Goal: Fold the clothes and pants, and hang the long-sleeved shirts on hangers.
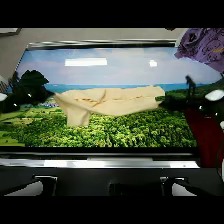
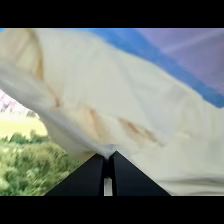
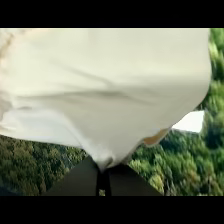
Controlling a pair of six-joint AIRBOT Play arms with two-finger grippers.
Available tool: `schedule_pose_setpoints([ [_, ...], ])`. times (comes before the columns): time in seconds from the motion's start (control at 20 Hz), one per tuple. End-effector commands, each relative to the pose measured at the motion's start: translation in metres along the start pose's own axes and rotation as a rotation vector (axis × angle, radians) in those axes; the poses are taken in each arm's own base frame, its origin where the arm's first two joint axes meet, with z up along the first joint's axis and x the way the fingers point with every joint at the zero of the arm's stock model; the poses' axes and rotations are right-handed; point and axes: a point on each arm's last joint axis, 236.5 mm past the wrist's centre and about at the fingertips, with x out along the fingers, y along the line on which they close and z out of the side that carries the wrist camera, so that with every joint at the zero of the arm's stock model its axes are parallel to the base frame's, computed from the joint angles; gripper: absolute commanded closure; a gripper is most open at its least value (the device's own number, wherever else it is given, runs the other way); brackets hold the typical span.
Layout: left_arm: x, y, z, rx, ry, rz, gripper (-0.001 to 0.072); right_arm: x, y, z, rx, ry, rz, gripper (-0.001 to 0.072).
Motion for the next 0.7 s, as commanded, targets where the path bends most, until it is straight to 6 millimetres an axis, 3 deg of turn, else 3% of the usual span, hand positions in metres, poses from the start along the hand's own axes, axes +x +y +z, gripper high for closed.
schedule_pose_setpoints([
  [0.0, -0.07, -0.075, 0.07, 0.205, -0.126, 0.005, 0.0692, -0.078, 0.075, 0.102, -0.247, -0.276, -0.107, 0.0689],
  [0.1, -0.133, -0.117, 0.101, 0.35, -0.231, 0.079, 0.0692, -0.155, 0.122, 0.144, -0.369, -0.456, -0.165, 0.0689],
  [0.15, -0.167, -0.137, 0.111, 0.4, -0.298, 0.113, 0.0692, -0.195, 0.143, 0.156, -0.424, -0.543, -0.198, 0.0688],
  [0.25, -0.24, -0.178, 0.121, 0.479, -0.457, 0.158, 0.0692, -0.28, 0.192, 0.16, -0.523, -0.739, -0.242, 0.0688],
  [0.35, -0.308, -0.213, 0.111, 0.51, -0.61, 0.178, 0.0692, -0.358, 0.231, 0.14, -0.574, -0.941, -0.269, 0.0688],
  [0.45, -0.364, -0.233, 0.088, 0.529, -0.726, 0.197, 0.0692, -0.412, 0.25, 0.104, -0.592, -1.058, -0.312, 0.0688],
  [0.55, -0.409, -0.243, 0.066, 0.508, -0.828, 0.218, 0.0691, -0.446, 0.263, 0.069, -0.601, -1.117, -0.33, 0.0688],
  [0.65, -0.441, -0.248, 0.05, 0.492, -0.904, 0.232, 0.0691, -0.466, 0.275, 0.044, -0.614, -1.16, -0.319, 0.0688],
])
